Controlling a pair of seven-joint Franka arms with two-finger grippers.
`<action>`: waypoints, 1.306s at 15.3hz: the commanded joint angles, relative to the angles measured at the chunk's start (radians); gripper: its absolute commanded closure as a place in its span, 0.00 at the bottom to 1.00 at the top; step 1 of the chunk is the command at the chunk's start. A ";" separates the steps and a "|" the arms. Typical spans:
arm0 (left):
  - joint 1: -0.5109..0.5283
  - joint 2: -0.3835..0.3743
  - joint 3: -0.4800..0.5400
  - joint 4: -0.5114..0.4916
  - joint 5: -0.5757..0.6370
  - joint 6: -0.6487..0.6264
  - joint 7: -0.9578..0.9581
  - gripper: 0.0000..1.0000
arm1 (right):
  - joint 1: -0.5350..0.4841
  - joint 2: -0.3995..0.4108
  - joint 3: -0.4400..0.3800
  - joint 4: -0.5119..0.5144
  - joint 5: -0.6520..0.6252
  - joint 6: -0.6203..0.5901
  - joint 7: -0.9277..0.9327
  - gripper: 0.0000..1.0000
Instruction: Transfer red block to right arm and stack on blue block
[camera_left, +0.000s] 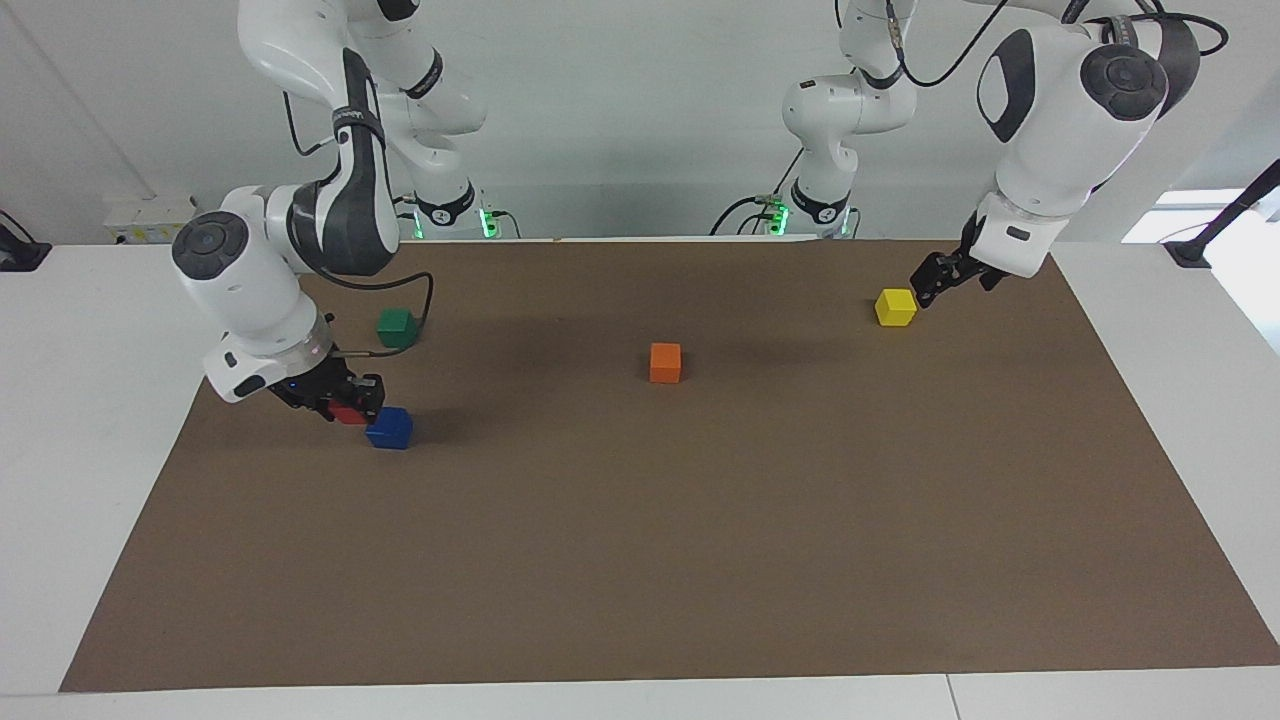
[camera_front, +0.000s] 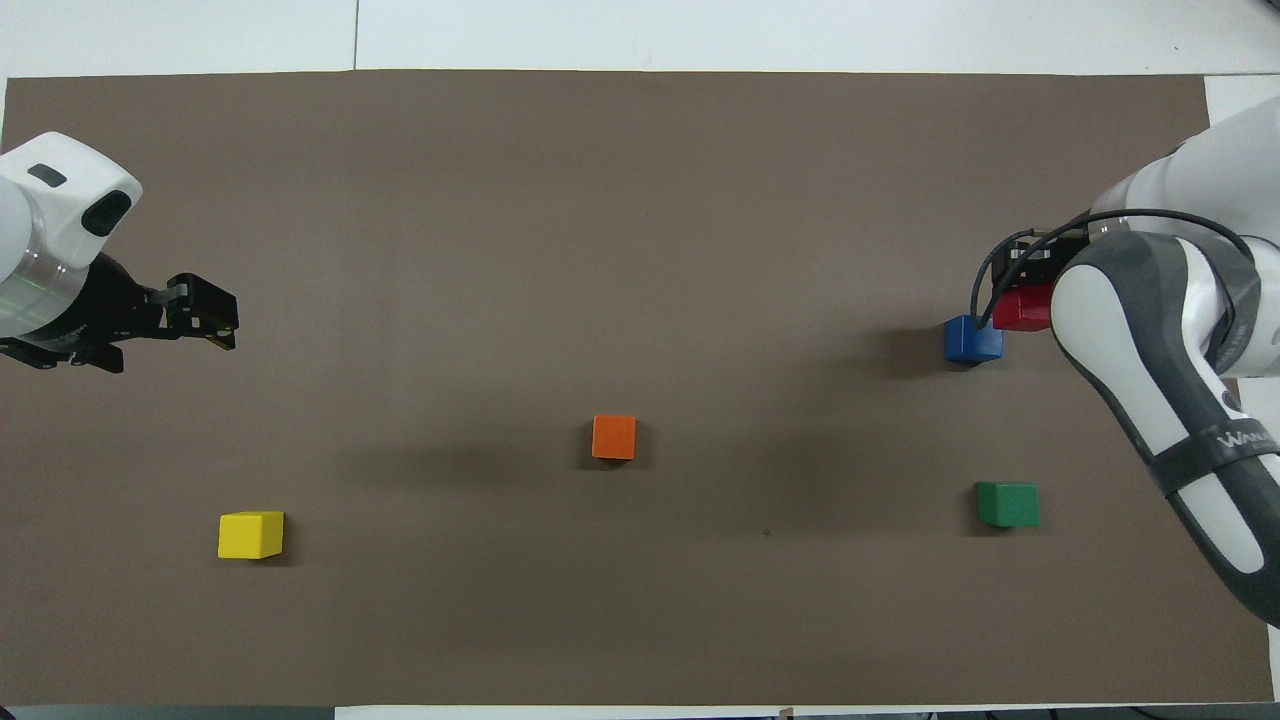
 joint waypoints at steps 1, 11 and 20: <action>-0.045 -0.025 0.050 -0.009 -0.015 0.012 0.025 0.00 | 0.010 0.003 0.010 -0.038 -0.040 0.054 0.006 1.00; -0.090 -0.021 0.135 0.074 -0.090 0.025 0.141 0.00 | 0.007 0.011 0.010 -0.079 -0.039 0.081 0.060 1.00; -0.094 -0.027 0.139 0.052 -0.084 0.067 0.149 0.00 | -0.001 0.029 0.010 -0.087 -0.036 0.091 0.078 1.00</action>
